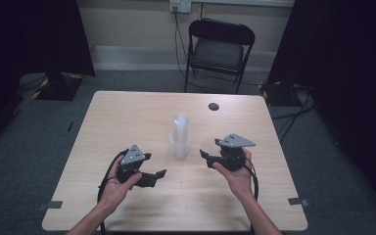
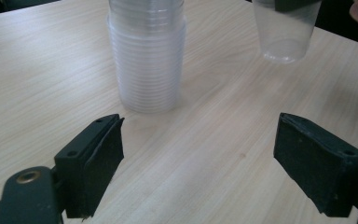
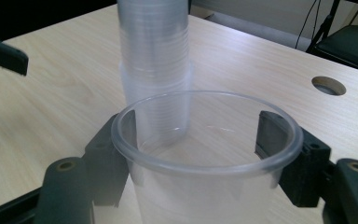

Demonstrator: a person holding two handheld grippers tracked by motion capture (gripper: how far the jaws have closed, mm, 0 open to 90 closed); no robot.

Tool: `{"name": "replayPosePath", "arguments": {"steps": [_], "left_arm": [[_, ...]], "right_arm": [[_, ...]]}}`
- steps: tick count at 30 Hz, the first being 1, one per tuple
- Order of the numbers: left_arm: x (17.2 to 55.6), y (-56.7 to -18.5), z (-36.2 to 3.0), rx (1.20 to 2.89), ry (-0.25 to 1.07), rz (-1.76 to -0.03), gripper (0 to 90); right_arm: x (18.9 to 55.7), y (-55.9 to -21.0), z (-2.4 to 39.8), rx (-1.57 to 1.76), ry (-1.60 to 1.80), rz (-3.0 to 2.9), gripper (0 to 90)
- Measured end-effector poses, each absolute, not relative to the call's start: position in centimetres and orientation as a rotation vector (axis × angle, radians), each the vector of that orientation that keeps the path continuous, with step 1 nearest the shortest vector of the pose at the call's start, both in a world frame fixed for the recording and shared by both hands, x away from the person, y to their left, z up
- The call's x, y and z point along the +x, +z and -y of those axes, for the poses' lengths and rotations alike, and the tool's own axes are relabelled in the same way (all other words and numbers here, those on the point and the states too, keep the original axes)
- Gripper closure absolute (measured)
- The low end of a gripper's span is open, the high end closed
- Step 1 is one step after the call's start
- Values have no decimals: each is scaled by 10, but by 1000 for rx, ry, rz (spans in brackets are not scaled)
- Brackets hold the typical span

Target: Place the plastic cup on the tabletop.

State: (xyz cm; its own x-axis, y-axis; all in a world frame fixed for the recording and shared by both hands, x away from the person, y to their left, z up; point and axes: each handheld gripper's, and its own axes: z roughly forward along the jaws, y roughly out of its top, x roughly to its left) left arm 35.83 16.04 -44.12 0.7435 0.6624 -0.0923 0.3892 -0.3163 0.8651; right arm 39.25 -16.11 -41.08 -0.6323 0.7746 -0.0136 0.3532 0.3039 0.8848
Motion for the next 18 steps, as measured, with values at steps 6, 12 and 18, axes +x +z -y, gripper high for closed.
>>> {"name": "replayPosePath", "arguments": {"steps": [6, 12, 18], "left_arm": [[356, -449, -162, 1983, 356, -788, 156], [355, -450, -162, 1997, 356, -784, 157], [358, -454, -161, 2003, 321, -809, 160]], "right_arm": [[402, -408, 165, 1023, 1297, -2100, 293], [412, -409, 168, 1051, 1297, -2083, 293], [429, -408, 171, 1088, 1308, -2047, 293]]}}
